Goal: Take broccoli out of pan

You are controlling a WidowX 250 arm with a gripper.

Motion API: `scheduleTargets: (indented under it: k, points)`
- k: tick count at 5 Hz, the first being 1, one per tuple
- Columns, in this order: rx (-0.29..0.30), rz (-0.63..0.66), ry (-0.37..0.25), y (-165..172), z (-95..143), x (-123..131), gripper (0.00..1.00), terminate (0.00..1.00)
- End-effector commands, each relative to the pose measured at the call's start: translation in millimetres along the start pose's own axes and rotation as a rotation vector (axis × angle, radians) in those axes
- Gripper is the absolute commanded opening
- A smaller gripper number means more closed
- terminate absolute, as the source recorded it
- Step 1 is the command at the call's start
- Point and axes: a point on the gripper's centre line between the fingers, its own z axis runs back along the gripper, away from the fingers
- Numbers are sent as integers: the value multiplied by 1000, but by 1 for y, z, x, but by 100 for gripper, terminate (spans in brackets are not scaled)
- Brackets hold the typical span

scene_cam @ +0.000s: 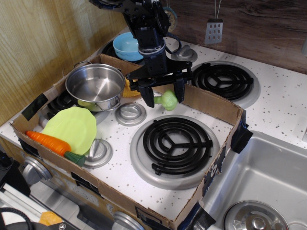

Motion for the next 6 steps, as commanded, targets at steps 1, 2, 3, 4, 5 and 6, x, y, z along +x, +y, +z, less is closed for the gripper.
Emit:
scheduleTargets:
  k: [1, 2, 3, 4, 5, 6]
  points:
    - [45, -24, -50, -11, 31, 11, 100, 0]
    - [97, -23, -36, -17, 52, 16, 100, 0]
    - [155, -5, -21, -25, 77, 19, 100, 0]
    - [158, 6, -31, -29, 91, 18, 100, 0]
    - [158, 6, -31, -29, 91, 18, 100, 0]
    - [158, 6, -31, -29, 91, 18, 100, 100]
